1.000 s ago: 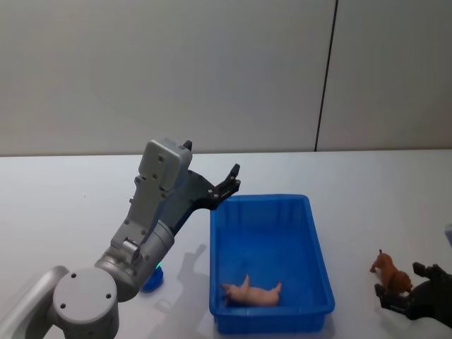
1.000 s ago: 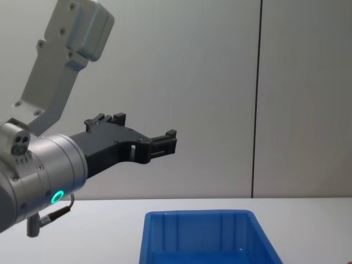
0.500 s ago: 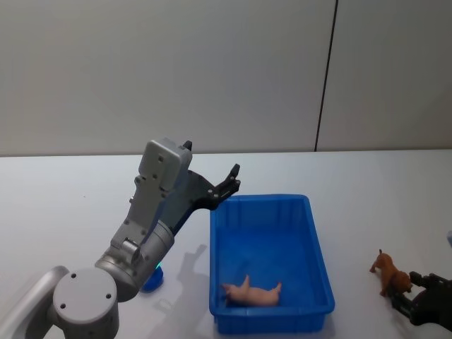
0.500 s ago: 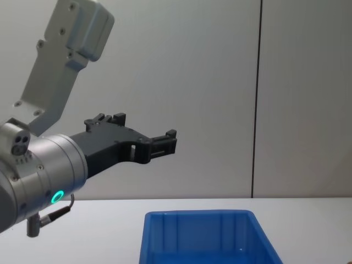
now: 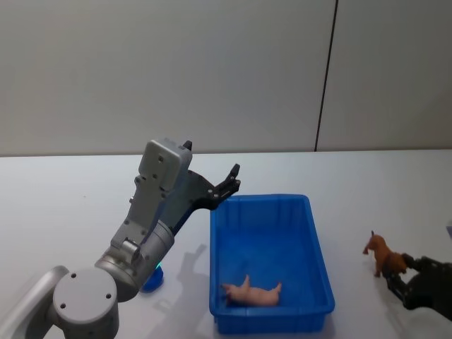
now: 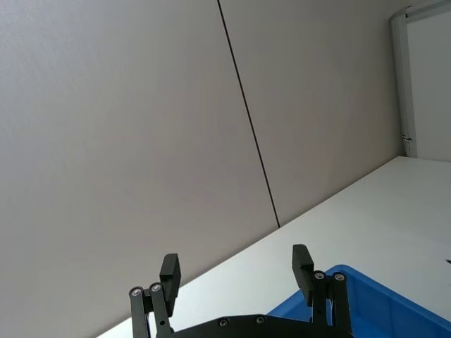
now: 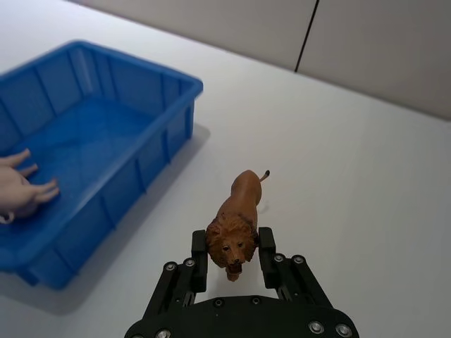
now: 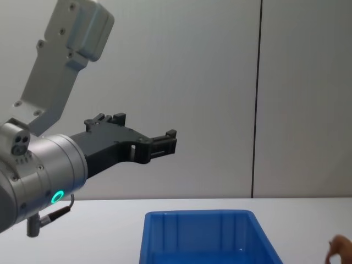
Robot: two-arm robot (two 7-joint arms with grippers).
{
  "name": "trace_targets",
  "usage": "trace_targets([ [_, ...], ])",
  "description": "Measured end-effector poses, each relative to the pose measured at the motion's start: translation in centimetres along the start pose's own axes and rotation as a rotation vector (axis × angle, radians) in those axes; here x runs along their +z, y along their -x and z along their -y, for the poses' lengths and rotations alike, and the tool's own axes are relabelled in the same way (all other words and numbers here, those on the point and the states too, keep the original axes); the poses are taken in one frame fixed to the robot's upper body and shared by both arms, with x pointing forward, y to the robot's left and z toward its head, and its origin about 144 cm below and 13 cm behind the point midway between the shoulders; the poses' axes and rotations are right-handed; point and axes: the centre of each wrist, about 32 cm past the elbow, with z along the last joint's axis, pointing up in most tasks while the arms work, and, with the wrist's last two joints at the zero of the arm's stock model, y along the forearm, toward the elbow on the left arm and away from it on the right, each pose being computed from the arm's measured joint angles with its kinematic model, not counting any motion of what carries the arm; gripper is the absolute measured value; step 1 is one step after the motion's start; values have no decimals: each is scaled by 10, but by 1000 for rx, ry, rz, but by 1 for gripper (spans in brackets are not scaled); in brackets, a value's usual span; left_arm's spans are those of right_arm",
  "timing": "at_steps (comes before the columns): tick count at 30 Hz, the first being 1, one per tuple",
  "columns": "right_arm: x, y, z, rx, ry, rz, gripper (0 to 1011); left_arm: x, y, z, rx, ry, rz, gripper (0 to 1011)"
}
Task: Pick up the two dolls from the table and place them into the box.
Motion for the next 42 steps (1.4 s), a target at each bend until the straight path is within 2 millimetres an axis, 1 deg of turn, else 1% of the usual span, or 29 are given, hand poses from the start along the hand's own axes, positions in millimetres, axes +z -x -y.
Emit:
trace_targets([
  [8,14,4,-4,13,-96,42,412,0,0,0,0,0,0,1003],
  [19,45,15,-21,103,-243,102,412,0,0,0,0,0,0,1004],
  [20,45,15,-21,103,-243,102,412,0,0,0,0,0,0,1004],
  [22,53,19,-28,138,-269,115,412,0,0,0,0,0,0,1004],
  [23,53,19,-28,138,-269,115,412,0,0,0,0,0,0,1004],
  [25,60,24,-36,178,-288,126,412,0,0,0,0,0,0,1004],
  [28,64,28,-42,204,-296,134,412,0,0,0,0,0,0,1004],
  [29,67,30,-47,225,-299,139,412,0,0,0,0,0,0,1004],
  [31,69,34,-53,247,-299,147,459,0,0,0,0,0,0,1004],
  [32,70,35,-55,254,-298,149,459,0,0,0,0,0,0,1004],
  [33,71,36,-57,259,-297,151,518,0,0,0,0,0,0,1004],
  [35,72,39,-63,274,-291,155,559,0,0,0,0,0,0,1004],
  [36,73,39,-65,278,-289,157,617,0,0,0,0,0,0,1004],
  [37,74,40,-66,282,-289,160,636,0,0,0,0,0,0,1003],
  [39,74,42,-69,288,-284,162,716,0,0,0,0,0,0,1004],
  [42,75,43,-75,295,-278,170,794,0,0,0,0,0,0,1004],
])
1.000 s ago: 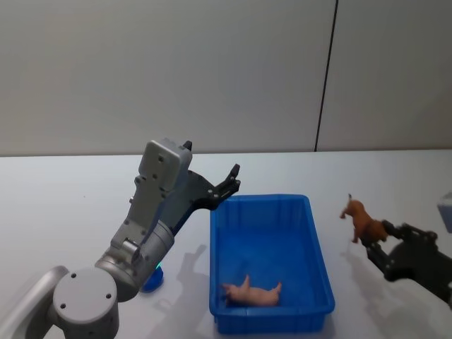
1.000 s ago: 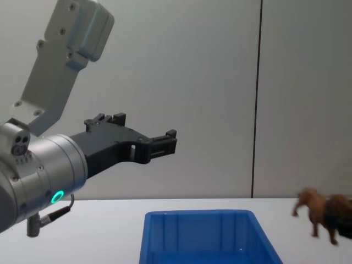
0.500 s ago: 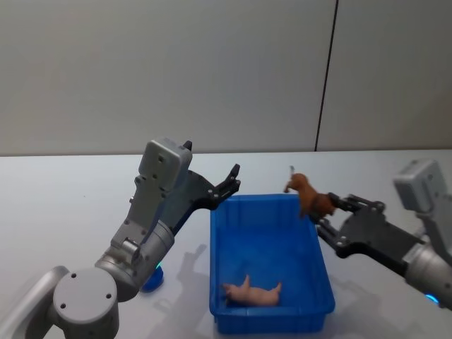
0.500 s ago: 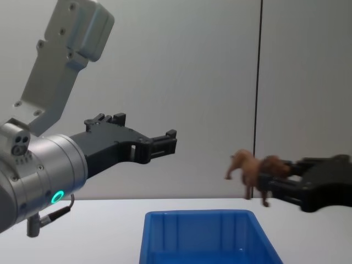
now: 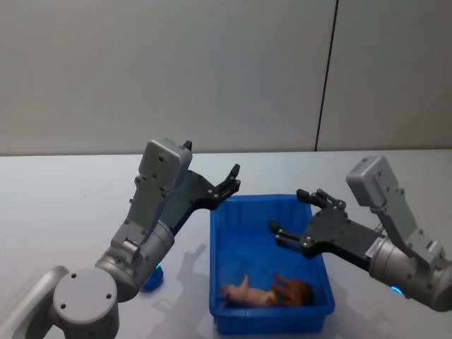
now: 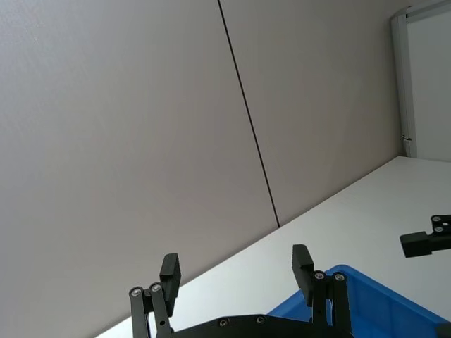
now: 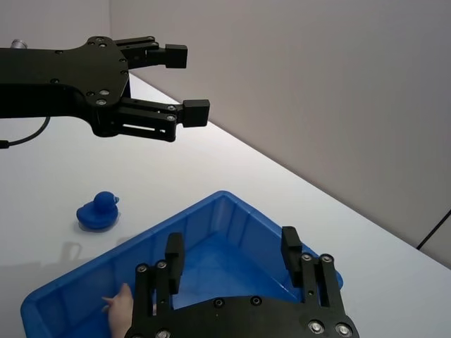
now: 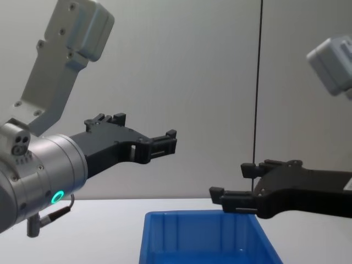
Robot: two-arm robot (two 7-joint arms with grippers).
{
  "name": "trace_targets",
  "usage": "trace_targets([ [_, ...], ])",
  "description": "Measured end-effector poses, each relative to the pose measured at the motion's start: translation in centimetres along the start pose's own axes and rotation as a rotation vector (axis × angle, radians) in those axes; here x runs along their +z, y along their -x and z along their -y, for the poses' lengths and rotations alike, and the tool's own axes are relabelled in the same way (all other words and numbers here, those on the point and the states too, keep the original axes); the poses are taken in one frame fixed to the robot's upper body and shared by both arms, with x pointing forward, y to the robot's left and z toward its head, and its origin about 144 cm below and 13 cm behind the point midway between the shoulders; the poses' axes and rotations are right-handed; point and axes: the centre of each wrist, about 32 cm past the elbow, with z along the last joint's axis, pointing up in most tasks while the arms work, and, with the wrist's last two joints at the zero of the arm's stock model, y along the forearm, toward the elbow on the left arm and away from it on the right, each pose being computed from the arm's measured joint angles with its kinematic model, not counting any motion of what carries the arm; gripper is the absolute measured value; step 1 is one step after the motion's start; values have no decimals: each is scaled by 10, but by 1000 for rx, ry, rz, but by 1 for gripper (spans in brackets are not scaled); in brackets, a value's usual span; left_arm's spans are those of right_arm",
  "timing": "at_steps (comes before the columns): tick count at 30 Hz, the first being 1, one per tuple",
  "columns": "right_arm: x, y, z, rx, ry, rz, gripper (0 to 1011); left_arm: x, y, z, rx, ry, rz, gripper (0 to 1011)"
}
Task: Pick up the two dolls from the table and place them into the box.
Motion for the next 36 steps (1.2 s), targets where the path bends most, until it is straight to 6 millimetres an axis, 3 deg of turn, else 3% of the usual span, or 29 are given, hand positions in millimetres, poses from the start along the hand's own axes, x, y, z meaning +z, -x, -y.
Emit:
trace_targets([
  [8,-1,-4,0,-12,-2,9,1001,0,0,0,0,0,0,1004],
  [27,-17,-19,40,-104,4,-22,1001,0,0,0,-1,-4,0,1004],
  [36,-20,-22,50,-124,9,-30,1001,1,-2,-13,2,-40,0,1004],
])
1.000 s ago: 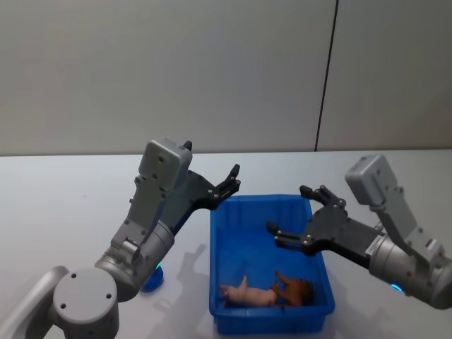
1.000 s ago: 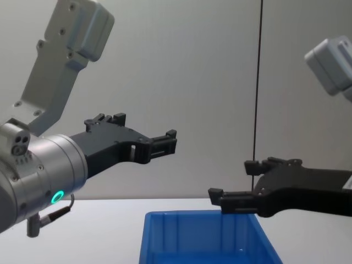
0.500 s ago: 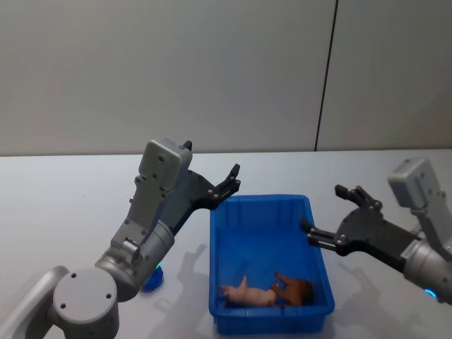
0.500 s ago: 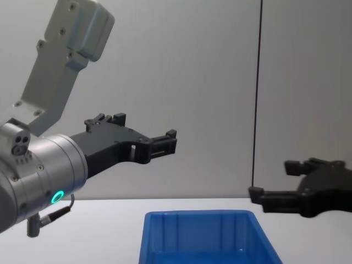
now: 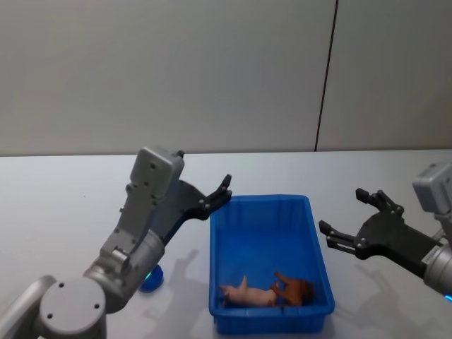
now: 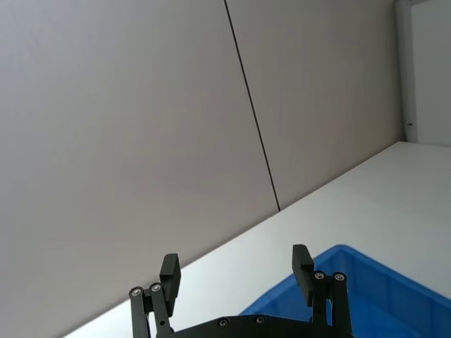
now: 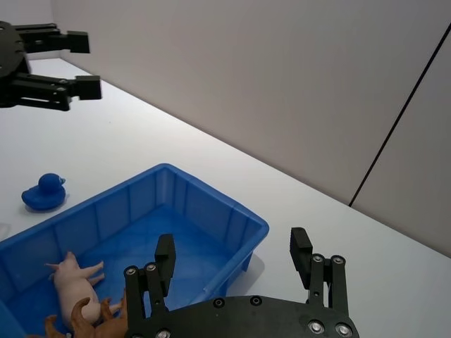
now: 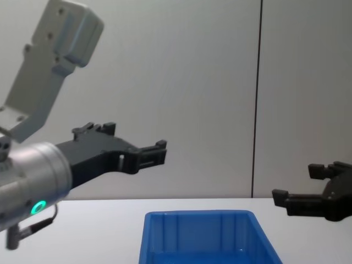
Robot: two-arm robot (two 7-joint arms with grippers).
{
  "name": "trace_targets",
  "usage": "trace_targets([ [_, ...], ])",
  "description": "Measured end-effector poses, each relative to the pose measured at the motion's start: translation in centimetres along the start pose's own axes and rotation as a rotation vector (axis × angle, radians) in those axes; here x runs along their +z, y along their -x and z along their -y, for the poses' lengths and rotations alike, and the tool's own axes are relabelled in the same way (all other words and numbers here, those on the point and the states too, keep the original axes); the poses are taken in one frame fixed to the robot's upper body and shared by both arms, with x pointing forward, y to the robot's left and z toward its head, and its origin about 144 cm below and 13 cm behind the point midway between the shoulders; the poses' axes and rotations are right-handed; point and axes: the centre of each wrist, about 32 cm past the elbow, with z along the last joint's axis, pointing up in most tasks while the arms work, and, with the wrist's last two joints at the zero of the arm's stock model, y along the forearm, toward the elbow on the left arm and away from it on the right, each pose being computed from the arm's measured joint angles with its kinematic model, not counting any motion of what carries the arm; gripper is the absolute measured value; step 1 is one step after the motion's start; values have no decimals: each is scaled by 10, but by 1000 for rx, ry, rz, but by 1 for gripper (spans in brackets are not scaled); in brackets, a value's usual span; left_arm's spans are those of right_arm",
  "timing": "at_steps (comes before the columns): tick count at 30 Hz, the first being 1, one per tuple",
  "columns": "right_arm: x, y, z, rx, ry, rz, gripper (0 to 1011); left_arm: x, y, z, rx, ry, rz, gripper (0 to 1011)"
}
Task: Pick up the two dolls from the table and place them into the box.
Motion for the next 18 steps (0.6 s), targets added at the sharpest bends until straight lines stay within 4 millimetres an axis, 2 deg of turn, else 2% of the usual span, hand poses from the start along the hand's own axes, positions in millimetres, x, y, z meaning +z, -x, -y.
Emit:
trace_targets([
  [18,-2,-3,6,-14,3,-4,1001,-17,-5,-54,69,-182,-79,1004],
])
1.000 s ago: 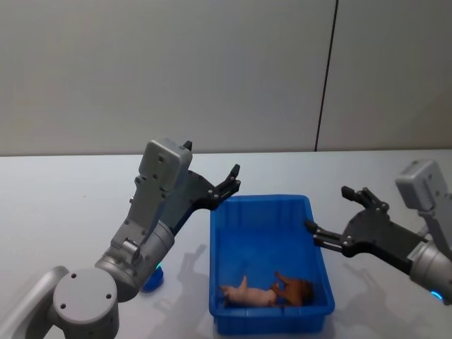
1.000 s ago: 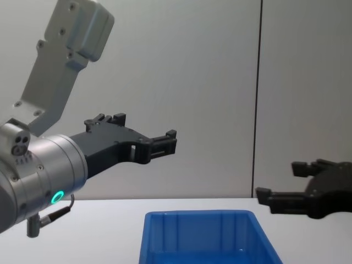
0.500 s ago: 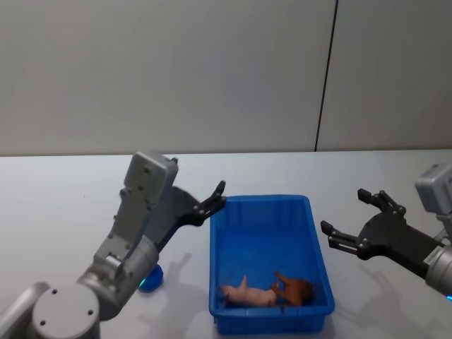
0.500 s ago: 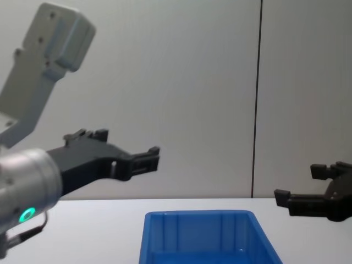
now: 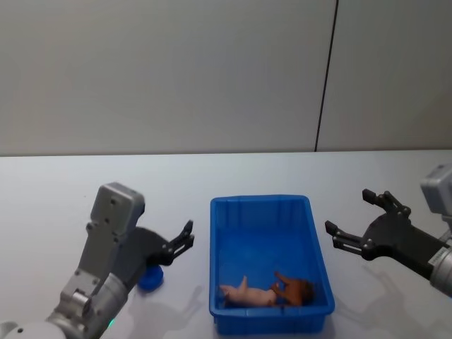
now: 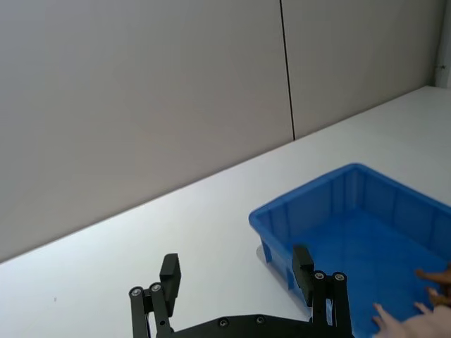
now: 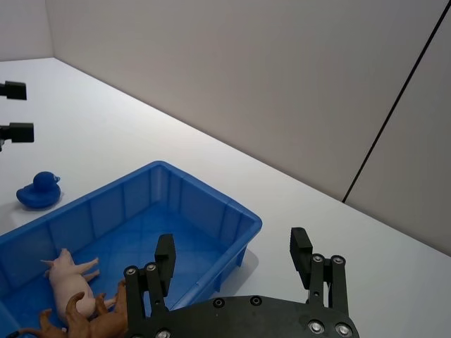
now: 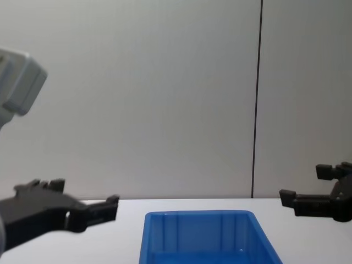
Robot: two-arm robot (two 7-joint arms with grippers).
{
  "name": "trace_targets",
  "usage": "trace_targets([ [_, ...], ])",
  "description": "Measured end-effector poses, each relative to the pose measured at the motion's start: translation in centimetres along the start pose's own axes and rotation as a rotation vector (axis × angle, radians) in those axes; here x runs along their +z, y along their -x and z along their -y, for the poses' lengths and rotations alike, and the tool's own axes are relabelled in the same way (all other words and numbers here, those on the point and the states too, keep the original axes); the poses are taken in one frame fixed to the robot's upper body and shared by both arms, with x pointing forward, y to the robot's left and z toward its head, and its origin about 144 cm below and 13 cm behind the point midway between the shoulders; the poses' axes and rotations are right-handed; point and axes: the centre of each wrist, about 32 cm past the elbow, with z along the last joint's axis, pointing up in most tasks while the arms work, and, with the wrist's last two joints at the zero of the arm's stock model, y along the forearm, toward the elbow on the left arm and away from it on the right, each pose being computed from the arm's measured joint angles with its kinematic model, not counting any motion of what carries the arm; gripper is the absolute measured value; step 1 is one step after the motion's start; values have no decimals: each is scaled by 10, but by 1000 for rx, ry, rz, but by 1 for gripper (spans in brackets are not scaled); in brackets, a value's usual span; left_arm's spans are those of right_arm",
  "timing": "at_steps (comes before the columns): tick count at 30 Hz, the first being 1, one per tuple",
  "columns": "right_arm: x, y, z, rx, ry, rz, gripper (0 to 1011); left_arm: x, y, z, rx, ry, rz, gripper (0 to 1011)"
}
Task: Pick up the two dolls from the table and place them into the box.
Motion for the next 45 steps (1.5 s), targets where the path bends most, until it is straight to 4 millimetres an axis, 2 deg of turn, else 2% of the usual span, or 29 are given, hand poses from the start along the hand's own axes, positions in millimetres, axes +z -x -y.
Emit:
trace_targets([
  [12,0,-1,1,-2,0,0,1001,-26,-14,-8,-7,-88,-37,1004],
  [29,-1,-1,2,-4,1,-1,1001,-63,-35,5,-55,-164,-80,1003],
  [45,-1,-1,2,-3,1,-1,1001,-83,-48,15,-81,-209,-93,1004],
])
